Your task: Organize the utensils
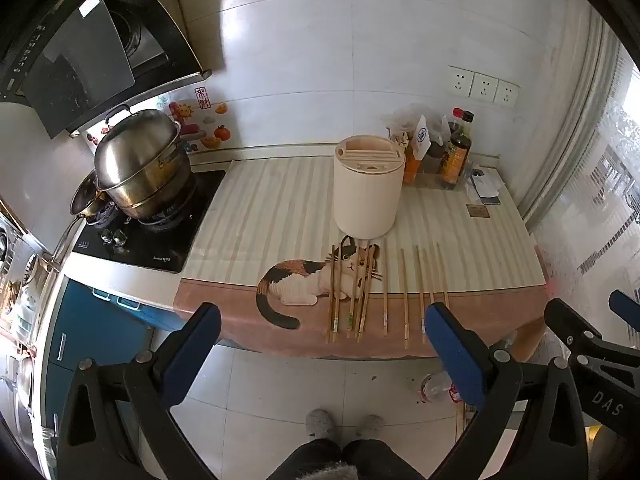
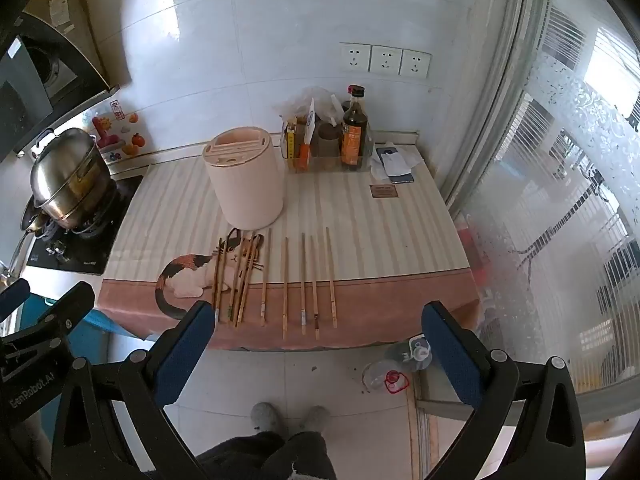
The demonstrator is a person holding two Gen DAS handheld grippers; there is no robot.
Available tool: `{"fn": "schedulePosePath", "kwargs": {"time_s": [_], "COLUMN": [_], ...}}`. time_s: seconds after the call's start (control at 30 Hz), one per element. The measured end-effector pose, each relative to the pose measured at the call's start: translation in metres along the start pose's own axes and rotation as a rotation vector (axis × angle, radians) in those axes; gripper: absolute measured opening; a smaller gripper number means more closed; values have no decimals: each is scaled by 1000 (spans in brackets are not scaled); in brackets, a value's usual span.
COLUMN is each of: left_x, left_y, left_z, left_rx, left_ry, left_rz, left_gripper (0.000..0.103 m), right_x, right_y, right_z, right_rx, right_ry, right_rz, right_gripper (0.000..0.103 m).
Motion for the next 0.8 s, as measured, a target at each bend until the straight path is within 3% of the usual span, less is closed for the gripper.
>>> {"fn": "schedulePosePath", "kwargs": {"time_s": [0.8], "left_x": [8], "left_y": [2], "left_z": [7], "left_rx": [18], "left_ry": [-1], "left_rz": [-7], "left_gripper": [103], "right_x": [0], "right_y": [1], "right_z": [-5], "right_rx": [33], "right_ry": [-33], "right_rz": [-10], "right_gripper": [103]}}
Point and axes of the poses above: each gripper's, at about its wrist camera, not at the fingertips, and z roughly the way its jaws point, y to its left, x to its underside, the point moved 1 cm from there along z, roughly the way its jaws point
